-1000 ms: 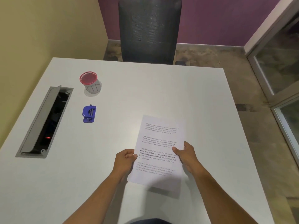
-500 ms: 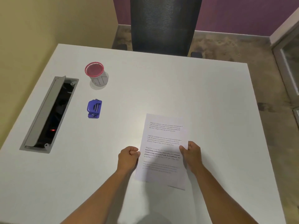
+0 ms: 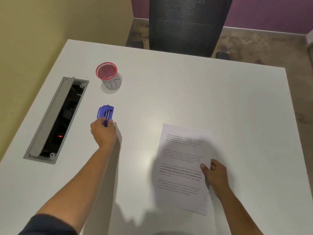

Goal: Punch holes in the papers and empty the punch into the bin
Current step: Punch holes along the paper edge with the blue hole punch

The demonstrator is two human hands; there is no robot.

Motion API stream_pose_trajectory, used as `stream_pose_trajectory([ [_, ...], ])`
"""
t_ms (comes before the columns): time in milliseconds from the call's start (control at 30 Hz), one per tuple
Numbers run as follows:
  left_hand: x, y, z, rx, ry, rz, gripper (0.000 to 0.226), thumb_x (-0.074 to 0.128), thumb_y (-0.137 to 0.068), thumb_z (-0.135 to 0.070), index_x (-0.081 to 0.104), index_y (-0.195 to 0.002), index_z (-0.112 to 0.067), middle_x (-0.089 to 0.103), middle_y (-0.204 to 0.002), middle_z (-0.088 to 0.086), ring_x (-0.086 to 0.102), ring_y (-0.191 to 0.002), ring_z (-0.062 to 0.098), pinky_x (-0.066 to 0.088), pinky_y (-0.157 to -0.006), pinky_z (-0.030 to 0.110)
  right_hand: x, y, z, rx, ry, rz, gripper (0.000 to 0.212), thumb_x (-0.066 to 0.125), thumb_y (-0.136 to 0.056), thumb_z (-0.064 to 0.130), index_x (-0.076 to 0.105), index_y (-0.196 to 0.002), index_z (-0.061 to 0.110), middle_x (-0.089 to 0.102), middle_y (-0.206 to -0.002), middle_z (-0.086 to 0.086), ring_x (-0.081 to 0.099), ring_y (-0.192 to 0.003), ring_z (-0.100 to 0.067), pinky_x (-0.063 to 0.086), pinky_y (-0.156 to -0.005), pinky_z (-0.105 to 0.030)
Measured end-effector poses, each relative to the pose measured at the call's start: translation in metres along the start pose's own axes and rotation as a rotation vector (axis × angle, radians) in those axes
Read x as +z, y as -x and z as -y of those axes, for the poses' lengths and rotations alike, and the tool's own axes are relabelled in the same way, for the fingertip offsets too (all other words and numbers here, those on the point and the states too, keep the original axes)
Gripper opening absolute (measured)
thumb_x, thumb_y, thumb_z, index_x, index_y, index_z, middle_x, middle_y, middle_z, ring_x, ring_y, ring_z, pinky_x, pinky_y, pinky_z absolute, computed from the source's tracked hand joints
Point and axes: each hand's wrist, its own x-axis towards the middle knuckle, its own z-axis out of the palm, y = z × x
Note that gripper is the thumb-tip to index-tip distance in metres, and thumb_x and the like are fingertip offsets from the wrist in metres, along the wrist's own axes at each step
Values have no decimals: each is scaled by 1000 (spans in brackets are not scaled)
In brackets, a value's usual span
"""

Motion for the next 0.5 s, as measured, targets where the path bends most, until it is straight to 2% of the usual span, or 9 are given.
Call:
stream_pose_trajectory([
  [100,1,-31,-3,-141,20,-63,39,62,-92,-28,57,-125,-8,52,-130,13,57,-110,29,41,-82,29,0,-1,-1,-6,-12,2,6,69,-88,5,68,-92,10,76,-86,-2,75,-78,-20,55,-56,-21],
  [200,6,-48,-4,-243,23,-47,45,59,-94,-34,53,-131,-9,50,-134,11,56,-114,28,45,-90,34,1,-1,-2,-12,-14,0,7,69,-88,4,68,-90,11,77,-86,-1,75,-78,-20,57,-59,-24],
  [233,7,-50,-4,-254,23,-39,43,59,-94,-34,55,-128,-9,54,-131,11,58,-108,27,47,-88,34,1,-1,-2,-13,-12,-3,7,69,-88,4,67,-88,11,76,-83,-1,74,-76,-19,56,-58,-24],
  [300,8,-53,-2,-270,46,-27,32,58,-94,-32,62,-116,-9,64,-115,10,60,-88,24,46,-74,30,1,-1,-3,-11,-8,-8,11,69,-88,3,66,-81,12,74,-74,6,72,-66,-11,54,-55,-22],
  [367,9,-55,1,-274,68,-9,25,58,-94,-31,64,-106,-10,66,-99,8,57,-73,20,43,-61,25,1,0,-2,-19,-2,-11,19,69,-88,3,63,-76,16,70,-65,15,67,-57,-2,51,-51,-17],
  [433,8,-57,1,-288,95,11,18,60,-93,-30,63,-98,-12,62,-90,4,55,-70,18,42,-58,23,1,-1,-3,-14,-5,-8,10,69,-88,3,66,-85,12,75,-77,8,73,-67,-10,55,-55,-20],
  [500,5,-58,0,-323,154,46,17,62,-92,-28,59,-81,-16,59,-78,1,53,-67,17,43,-60,26,1,-1,-2,-14,-14,-13,6,68,-89,4,67,-91,9,77,-88,-2,75,-76,-19,58,-59,-25],
])
